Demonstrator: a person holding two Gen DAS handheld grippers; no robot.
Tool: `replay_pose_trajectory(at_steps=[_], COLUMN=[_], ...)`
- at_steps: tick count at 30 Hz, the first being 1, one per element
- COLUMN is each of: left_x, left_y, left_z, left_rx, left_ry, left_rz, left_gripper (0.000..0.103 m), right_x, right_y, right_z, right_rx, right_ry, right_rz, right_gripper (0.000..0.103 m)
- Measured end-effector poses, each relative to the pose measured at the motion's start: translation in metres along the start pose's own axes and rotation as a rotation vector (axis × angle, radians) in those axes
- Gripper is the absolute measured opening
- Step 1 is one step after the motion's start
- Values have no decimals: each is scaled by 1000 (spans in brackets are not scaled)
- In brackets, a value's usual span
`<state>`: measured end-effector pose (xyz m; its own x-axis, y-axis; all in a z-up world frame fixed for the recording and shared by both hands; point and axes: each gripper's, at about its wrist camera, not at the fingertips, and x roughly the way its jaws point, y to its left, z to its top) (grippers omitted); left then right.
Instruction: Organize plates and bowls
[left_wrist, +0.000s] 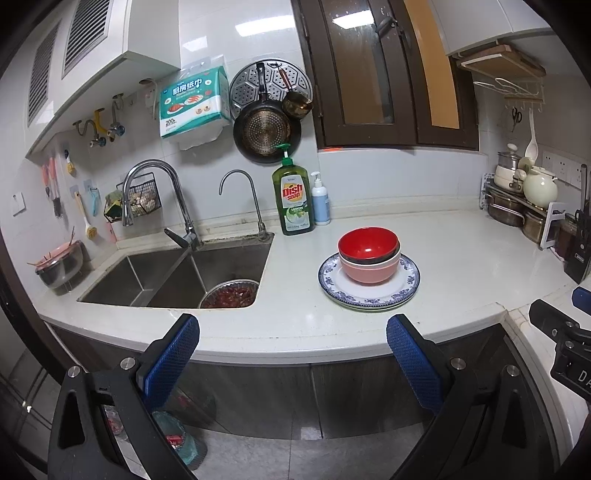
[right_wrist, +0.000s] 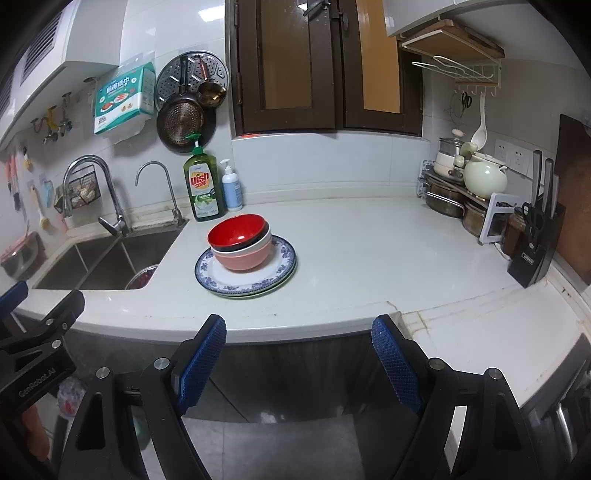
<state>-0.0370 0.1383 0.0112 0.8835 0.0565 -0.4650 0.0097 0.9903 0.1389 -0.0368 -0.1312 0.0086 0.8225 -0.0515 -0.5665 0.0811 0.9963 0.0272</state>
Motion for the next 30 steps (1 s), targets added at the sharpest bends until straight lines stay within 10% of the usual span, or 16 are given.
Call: replay_pose_trajectory(at_steps=[30], left_x=[-4], left_y=[-3], left_z=[4], left_rx=[5], left_ry=[-14], left_rz=[-20], left_gripper=[103], right_x=[-12], right_y=[-5], right_z=[-2], right_rx=[1], right_ry=[-12], right_rz=[-12], right_gripper=[82])
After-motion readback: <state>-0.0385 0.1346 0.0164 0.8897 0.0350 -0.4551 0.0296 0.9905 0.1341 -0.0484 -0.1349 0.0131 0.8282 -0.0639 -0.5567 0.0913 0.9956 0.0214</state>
